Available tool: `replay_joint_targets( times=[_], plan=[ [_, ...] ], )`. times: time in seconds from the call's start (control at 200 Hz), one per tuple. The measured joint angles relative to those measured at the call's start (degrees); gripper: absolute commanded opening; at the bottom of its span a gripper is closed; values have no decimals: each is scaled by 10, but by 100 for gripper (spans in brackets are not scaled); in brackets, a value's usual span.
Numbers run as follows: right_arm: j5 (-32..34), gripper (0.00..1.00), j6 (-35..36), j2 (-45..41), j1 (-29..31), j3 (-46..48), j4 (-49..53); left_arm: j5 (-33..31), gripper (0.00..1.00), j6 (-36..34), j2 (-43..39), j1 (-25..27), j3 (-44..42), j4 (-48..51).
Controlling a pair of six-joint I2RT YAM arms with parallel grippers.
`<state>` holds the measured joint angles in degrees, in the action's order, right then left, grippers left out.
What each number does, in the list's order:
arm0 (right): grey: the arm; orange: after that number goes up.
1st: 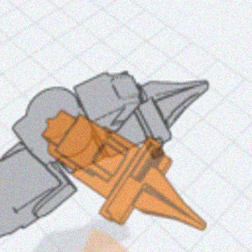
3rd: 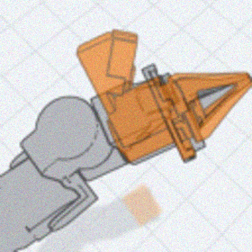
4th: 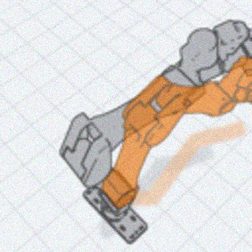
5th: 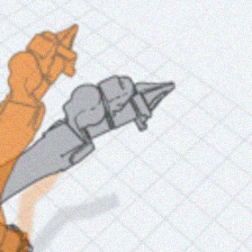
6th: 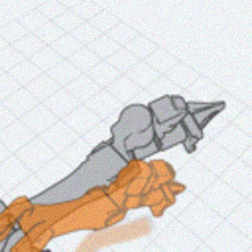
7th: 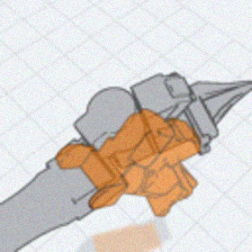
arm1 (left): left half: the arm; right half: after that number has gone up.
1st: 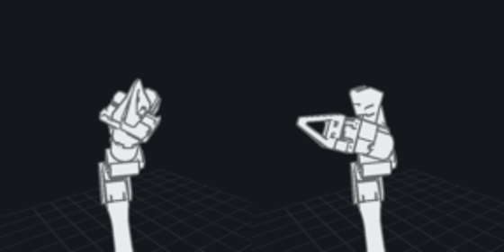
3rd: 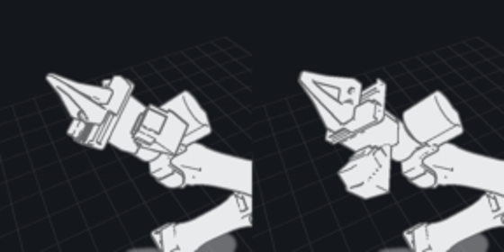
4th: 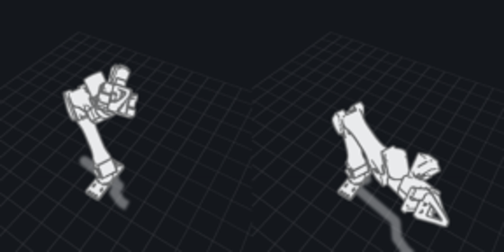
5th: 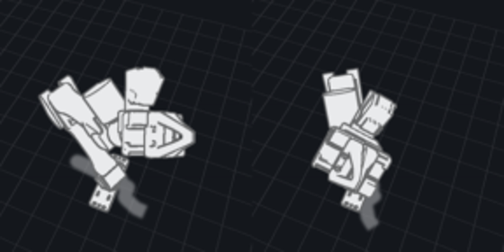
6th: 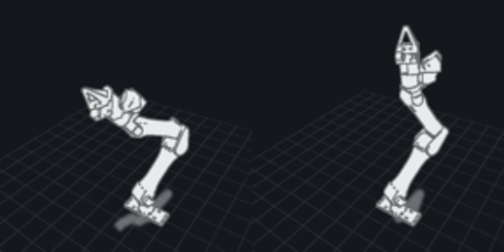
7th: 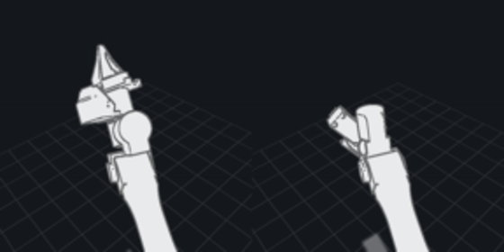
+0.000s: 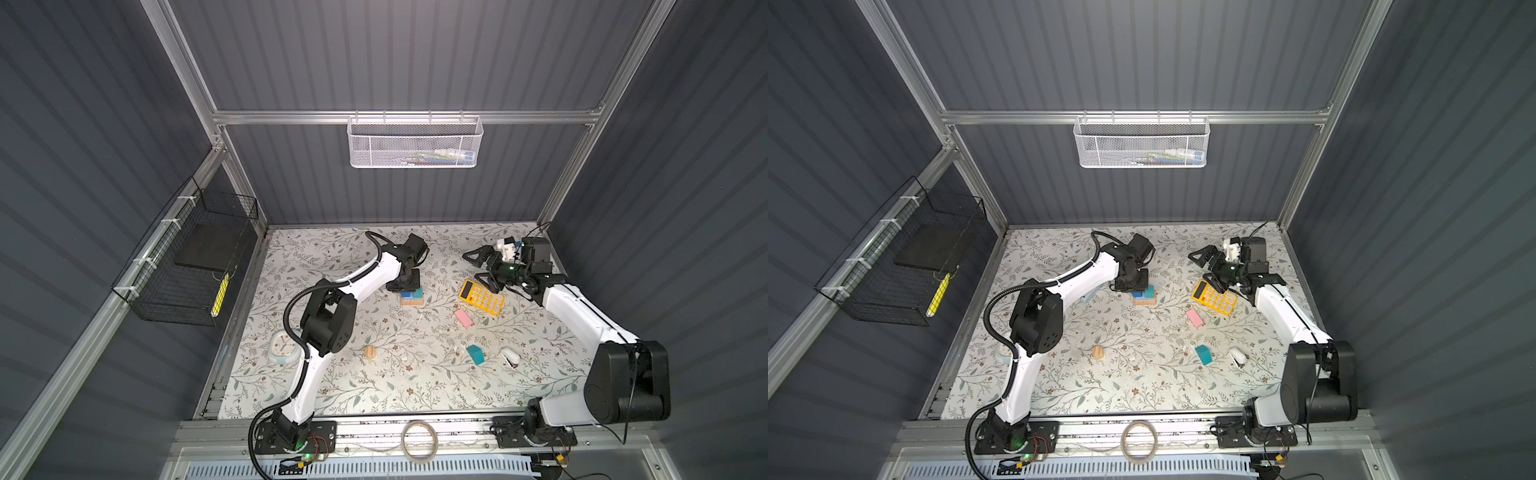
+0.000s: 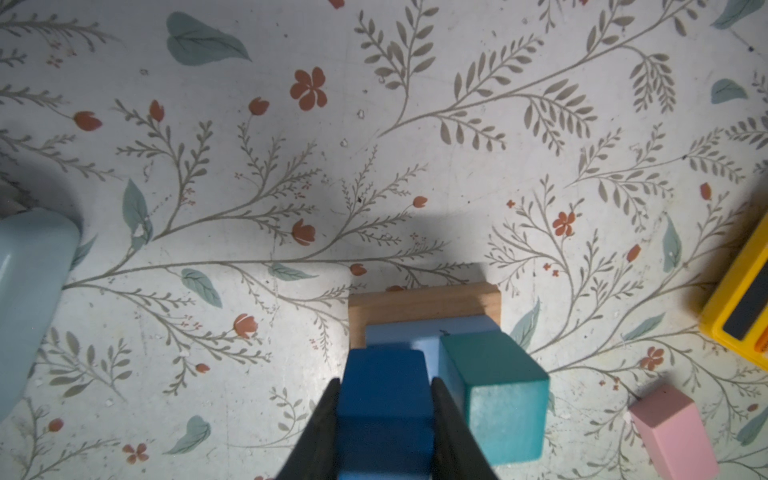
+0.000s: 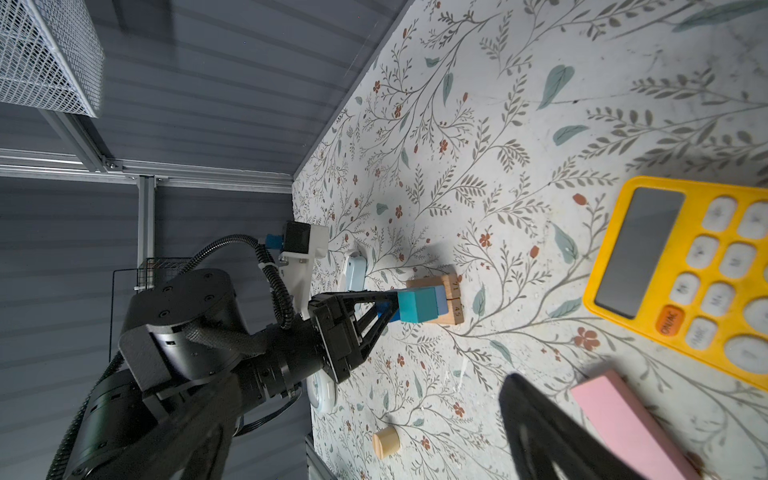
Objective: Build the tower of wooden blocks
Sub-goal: 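Lower the dark blue cube onto the light blue block beside the teal cube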
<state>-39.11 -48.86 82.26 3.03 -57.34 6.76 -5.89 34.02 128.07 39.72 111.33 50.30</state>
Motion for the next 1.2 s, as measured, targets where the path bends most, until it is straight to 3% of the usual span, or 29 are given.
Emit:
replay_joint_targets(
  times=[1.201],
  plan=[
    [-7, 99, -2, 7, 0, 0, -11, 7, 38, -4, 10, 1, 9, 3]
  ],
)
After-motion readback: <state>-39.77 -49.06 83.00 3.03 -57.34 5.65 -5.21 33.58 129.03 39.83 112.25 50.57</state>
